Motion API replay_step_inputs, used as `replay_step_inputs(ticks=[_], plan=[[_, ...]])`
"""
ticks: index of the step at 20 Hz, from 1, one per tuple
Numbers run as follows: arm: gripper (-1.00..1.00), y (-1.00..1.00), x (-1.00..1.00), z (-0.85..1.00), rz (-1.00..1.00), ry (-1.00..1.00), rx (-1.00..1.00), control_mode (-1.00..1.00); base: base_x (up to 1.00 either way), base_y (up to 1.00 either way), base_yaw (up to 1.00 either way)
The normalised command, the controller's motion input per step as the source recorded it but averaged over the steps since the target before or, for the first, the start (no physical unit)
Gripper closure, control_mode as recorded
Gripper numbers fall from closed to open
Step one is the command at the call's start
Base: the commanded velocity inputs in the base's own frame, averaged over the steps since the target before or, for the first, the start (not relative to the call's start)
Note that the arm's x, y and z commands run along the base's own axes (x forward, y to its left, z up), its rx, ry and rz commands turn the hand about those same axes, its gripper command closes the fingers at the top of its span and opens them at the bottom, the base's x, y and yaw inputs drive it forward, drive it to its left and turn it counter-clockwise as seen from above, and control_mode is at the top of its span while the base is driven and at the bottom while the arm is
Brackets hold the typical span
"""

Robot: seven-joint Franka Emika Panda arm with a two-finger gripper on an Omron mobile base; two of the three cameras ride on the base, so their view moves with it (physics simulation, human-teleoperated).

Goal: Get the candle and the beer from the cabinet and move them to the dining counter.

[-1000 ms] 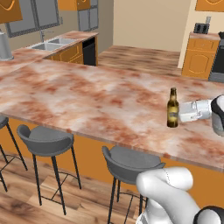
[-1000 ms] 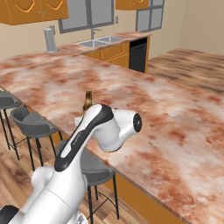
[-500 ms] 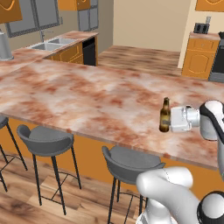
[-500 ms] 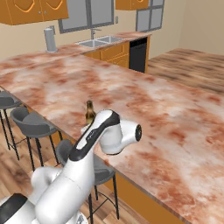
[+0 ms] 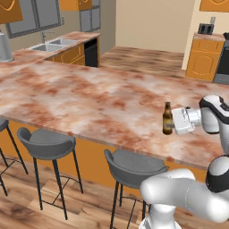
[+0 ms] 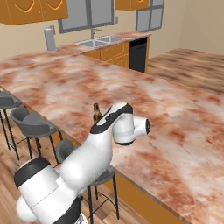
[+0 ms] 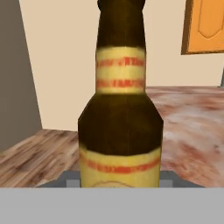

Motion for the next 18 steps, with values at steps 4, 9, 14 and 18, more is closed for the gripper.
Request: replay_step_inputs(ticks=[4,9,14,18], plan=[[1.0,-0.09,0.37,-0.3,0.0,0.0,-0.05,-1.0,0.0,0.0,0.0],[1.0,-0.05,0.25,-0.43,0.0,0.0,-0.03,-1.0,0.0,0.0,0.0],[1.0,0.0,0.31,-0.44,0.0,0.0,0.0,-1.0,0.0,0.0,0.0],[1.0,-0.04,0.4,-0.32,0.0,0.0,0.0,-1.0,0.0,0.0,0.0]])
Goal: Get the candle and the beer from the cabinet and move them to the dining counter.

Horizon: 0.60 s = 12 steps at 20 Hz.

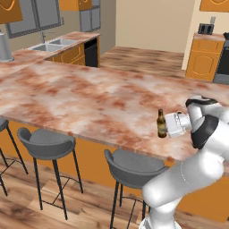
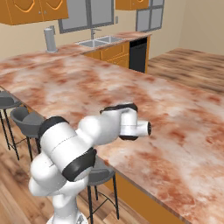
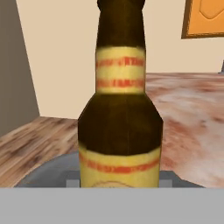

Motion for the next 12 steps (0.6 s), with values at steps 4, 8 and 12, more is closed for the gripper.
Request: replay_step_inputs(ticks=[4,8,12], plan=[[1.0,-0.11,0.36,-0.26,0.0,0.0,0.0,-1.0,0.0,0.0,0.0],[1.0,-0.15,0.29,-0.32,0.0,0.0,0.03,-1.0,0.0,0.0,0.0],[1.0,-0.05,0.32,-0.37,0.0,0.0,0.08,-1.0,0.0,0.0,0.0]])
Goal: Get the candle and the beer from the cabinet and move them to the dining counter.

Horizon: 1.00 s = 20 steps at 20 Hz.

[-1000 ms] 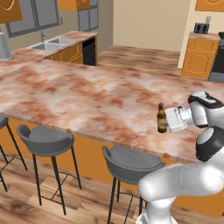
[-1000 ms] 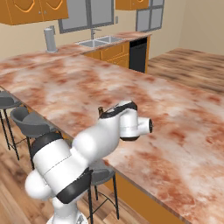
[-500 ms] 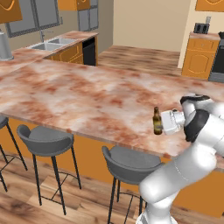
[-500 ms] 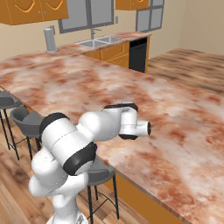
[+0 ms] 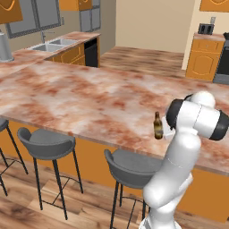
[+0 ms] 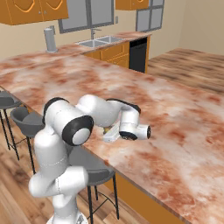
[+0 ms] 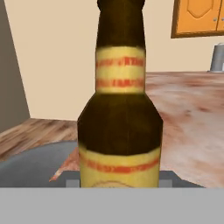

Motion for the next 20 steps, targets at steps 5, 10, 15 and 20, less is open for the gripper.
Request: replay_step_inputs(ticks=[5,10,15,20], plan=[[1.0,-0.1,0.33,-0.34,0.03,0.0,0.12,-1.0,0.0,0.0,0.0],[1.0,-0.15,0.38,-0.23,0.08,0.0,0.09,-1.0,0.0,0.0,0.0],[1.0,-0.11,0.36,-0.26,0.11,-0.04,0.05,-1.0,0.0,0.0,0.0],[1.0,0.01,0.22,-0.25,0.09,-0.13,0.0,-1.0,0.0,0.0,0.0]])
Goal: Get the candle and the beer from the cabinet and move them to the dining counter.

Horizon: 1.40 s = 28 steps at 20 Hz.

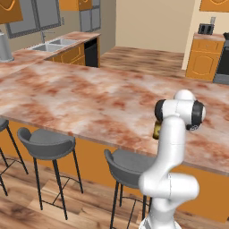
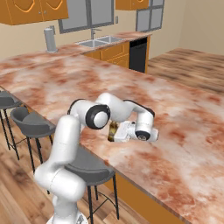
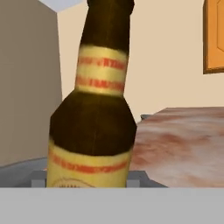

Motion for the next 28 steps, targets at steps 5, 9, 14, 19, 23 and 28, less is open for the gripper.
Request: replay_step_inputs(ticks=[5,9,14,19,23,28], plan=[[1.0,0.26,0.03,-0.26,0.05,-0.22,-0.02,-1.0,0.0,0.0,0.0],[1.0,0.29,0.0,-0.29,0.01,-0.29,-0.11,-1.0,0.0,0.0,0.0],[1.0,0.16,0.16,-0.22,0.0,-0.17,-0.08,-1.0,0.0,0.0,0.0],[-1.0,0.03,0.3,-0.19,0.0,-0.03,-0.03,-1.0,0.0,0.0,0.0],[-1.0,0.0,0.22,-0.17,0.0,0.0,0.0,-1.0,0.0,0.0,0.0],[-1.0,-0.01,0.01,-0.14,0.0,-0.01,0.0,-1.0,0.0,0.0,0.0]])
